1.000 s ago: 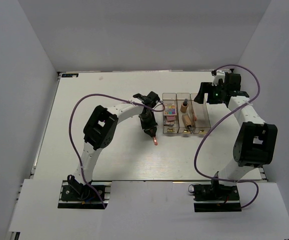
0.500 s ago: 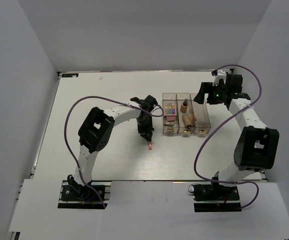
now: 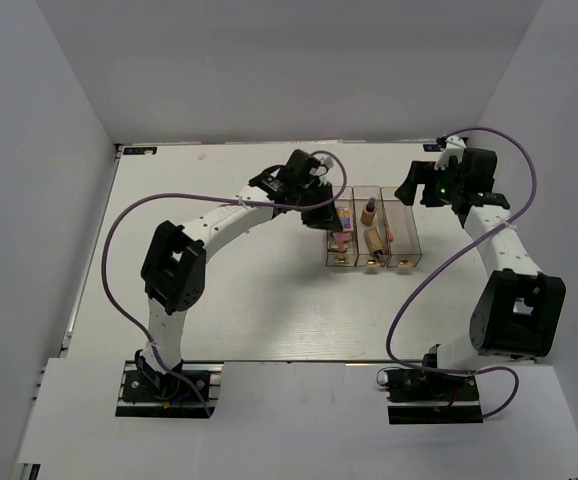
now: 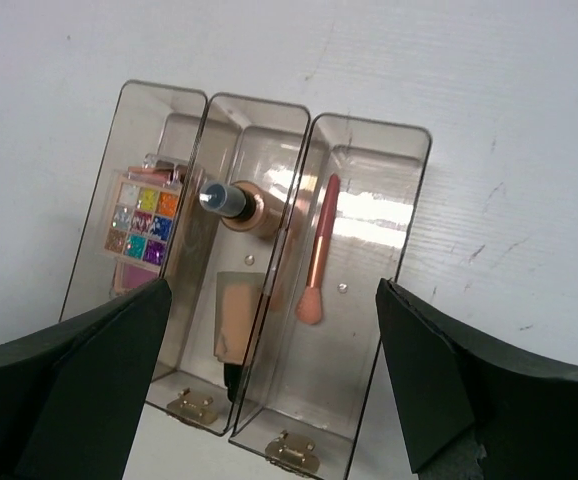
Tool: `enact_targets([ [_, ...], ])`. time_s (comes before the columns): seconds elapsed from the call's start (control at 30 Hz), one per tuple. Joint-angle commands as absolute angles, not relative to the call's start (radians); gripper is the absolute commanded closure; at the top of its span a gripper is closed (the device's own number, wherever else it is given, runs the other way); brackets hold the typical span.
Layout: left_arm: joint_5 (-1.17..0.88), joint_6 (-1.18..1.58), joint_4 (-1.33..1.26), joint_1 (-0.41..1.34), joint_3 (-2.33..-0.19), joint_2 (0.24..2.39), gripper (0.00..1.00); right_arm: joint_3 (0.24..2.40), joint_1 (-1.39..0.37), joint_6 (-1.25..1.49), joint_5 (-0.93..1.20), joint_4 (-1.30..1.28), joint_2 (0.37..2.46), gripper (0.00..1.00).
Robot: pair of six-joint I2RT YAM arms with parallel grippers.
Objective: Organize the makeup
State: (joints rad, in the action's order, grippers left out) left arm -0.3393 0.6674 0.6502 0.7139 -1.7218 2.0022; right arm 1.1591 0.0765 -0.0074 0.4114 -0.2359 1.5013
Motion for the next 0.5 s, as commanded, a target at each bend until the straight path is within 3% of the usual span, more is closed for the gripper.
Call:
enact_targets([
  [0.0,-0.503,0.735,0.352,0.729,-1.792,2.035,0.9,1.149,0.095,0.025,0.384,-0.152,1.44,0.11],
  [0.1,-0.575,0.85,0.156,0.738,-1.816,2.115,0.89,1.138,0.112,0.032,0.374,-0.133,1.419,0.11],
  [0.27,-0.609,0.931,0.057,0.772,-2.012,2.282,0.88,1.118,0.137,0.043,0.377,-0.094,1.367,0.11],
  [0.47,-0.585,1.0,-0.17,0.79,-2.013,2.355,0.86,1.088,0.181,0.06,0.405,-0.064,1.33,0.11],
])
